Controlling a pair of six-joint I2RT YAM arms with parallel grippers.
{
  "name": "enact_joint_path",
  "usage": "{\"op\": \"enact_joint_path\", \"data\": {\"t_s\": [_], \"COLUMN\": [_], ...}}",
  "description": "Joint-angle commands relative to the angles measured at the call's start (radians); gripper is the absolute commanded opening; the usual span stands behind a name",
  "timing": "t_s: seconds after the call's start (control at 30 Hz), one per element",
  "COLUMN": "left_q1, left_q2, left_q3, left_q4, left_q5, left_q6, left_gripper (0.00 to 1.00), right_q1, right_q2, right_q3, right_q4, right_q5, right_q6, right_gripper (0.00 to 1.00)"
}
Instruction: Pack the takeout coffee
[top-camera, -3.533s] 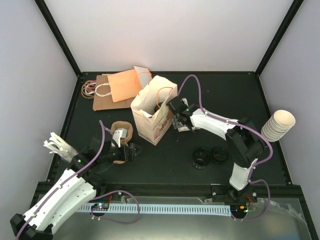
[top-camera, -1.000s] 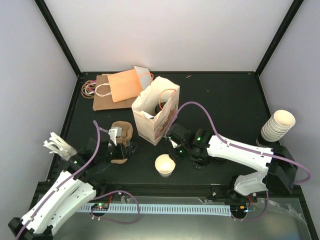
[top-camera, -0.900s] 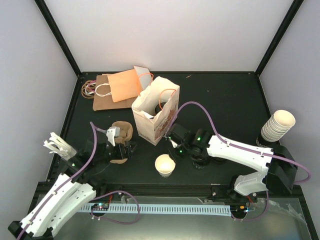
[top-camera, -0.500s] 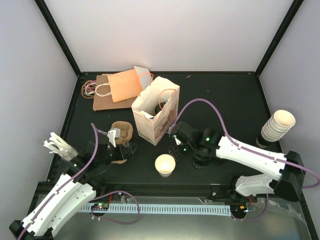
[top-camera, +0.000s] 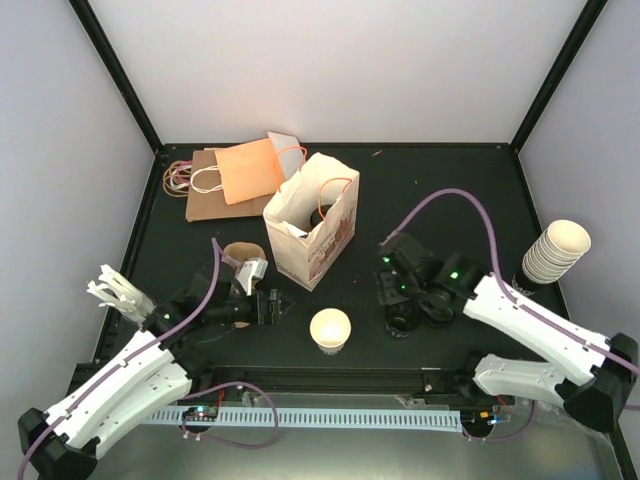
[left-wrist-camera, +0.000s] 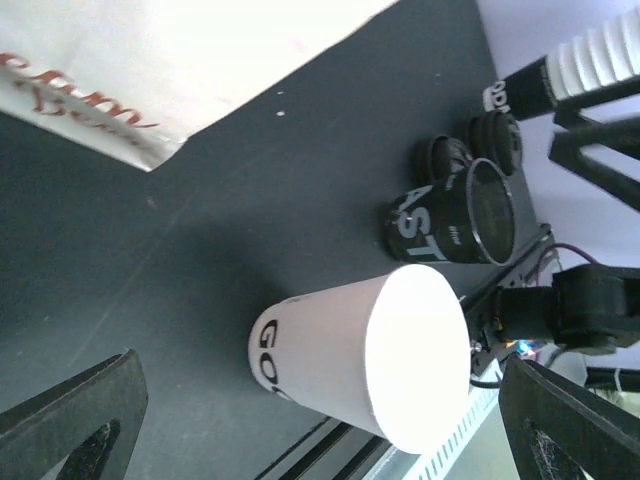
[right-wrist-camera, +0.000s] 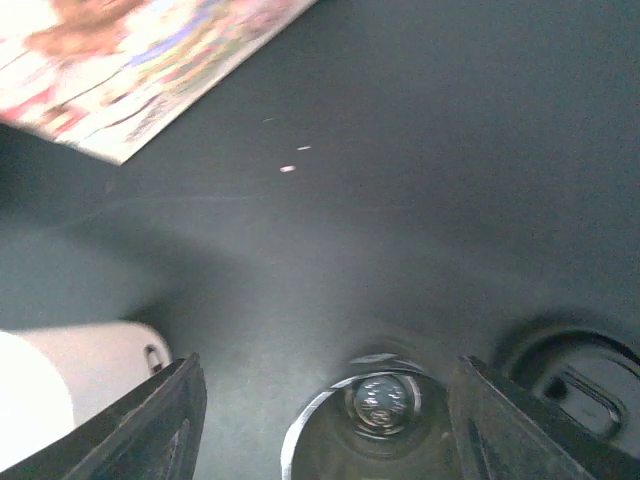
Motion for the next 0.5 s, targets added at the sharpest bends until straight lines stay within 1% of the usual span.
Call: {"op": "enact_joint_path", "data": {"t_s": [0.0, 0.03, 0.1, 0.13, 0.2, 0.27, 0.37, 0.47], "left_q1": [-0.036, -0.043, -0.055, -0.061, -0.072, -0.078, -0.082, -0.083], "left_q2": [-0.02, -0.018, -0.017, -0.021, -0.034, -0.048, -0.06, -0.062], "left_q3": [-0.001, 0.001, 0.004, 0.003, 0.001, -0.003, -0.008, -0.009], "left_q4": [0.095, 0.098, 0.104, 0.107, 0.114, 0.116, 0.117, 0.116], "left_q5": [0.032, 0.032, 0.033, 0.029, 0.022, 0.01, -0.001, -0.009], "left_q6": [-0.011, -0.008, -0.001, 0.0, 0.001, 0.0, 0.0, 0.002], "left_gripper": [0.99, 0.99, 0.99, 0.99, 0.99, 0.99, 0.99, 0.99], "right_q1": [-0.15, -0.201, -0.315, -0.377, -0.443, -0.48, -0.511, -0.532], "right_q2": [-0.105, -0.128, -0.167, -0.173, -0.179, -0.186, -0.191, -0.157], "right_q3": [-0.053, -0.069, -0.107, -0.126, -0.144, -0.161, -0.194, -0.22], "right_q4": [-0.039, -0.035, -0.035, -0.048, -0.079, -0.104, -0.114, -0.112], "right_q5": [0.038, 0.019, -0.008, -0.007, -0.006, 0.018, 0.029, 0.013], "right_q6": [0.035, 0.038, 0.066, 0.092, 0.138, 0.185, 0.253, 0.314], "right_gripper": [0.73, 0.79, 0.93, 0.94, 0.96, 0.97, 0.97, 0.97]}}
